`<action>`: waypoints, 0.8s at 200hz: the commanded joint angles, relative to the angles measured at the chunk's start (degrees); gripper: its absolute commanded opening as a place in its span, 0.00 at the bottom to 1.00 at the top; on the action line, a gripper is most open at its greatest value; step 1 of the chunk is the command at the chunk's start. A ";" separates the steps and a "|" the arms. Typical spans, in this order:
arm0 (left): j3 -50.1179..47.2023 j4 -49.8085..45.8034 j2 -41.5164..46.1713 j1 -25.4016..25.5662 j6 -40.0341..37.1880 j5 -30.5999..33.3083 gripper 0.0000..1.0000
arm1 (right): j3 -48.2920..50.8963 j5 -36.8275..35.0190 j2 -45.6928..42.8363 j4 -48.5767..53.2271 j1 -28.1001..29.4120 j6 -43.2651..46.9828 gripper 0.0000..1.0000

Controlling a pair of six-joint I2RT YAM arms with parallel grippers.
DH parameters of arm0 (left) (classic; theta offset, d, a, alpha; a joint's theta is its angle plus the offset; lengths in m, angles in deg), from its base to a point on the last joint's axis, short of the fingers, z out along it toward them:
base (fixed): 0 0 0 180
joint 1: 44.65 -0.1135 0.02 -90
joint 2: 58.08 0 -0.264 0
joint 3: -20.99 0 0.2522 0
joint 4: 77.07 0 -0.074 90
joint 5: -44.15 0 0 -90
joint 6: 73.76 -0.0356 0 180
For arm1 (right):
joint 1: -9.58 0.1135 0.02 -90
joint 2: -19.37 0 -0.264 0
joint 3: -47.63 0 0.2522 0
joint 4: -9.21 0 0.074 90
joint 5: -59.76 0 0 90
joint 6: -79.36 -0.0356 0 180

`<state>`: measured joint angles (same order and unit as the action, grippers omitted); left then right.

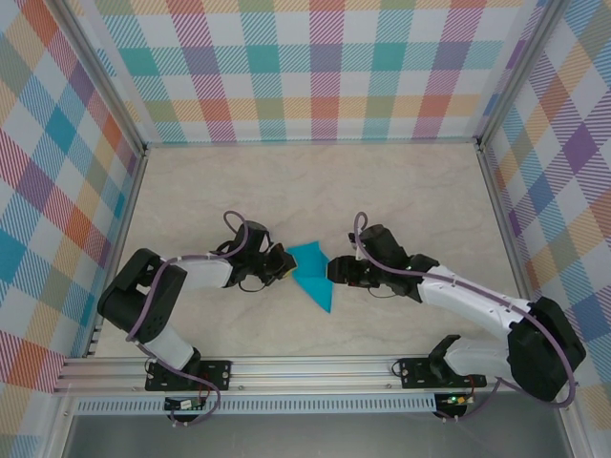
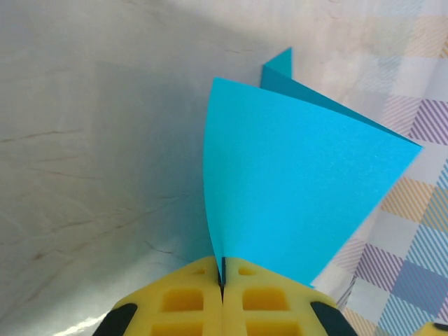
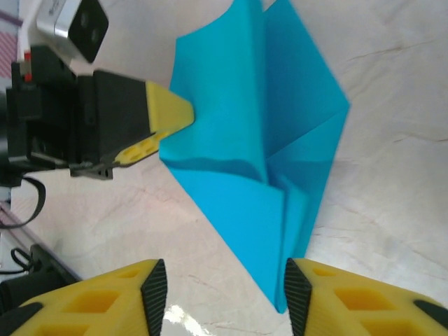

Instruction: Fold a paper plane with a square sheet of paper (pick it up from the middle)

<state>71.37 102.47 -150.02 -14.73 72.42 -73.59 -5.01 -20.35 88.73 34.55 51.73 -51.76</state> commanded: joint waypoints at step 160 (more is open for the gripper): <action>3.46 -3.96 3.96 3.40 1.93 2.63 0.03 | -16.99 -44.77 23.79 17.93 28.51 1.90 0.53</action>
<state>73.42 99.78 -147.57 -11.76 73.93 -71.58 -19.00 -55.30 109.74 47.11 78.42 -47.91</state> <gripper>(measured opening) 0.040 0.544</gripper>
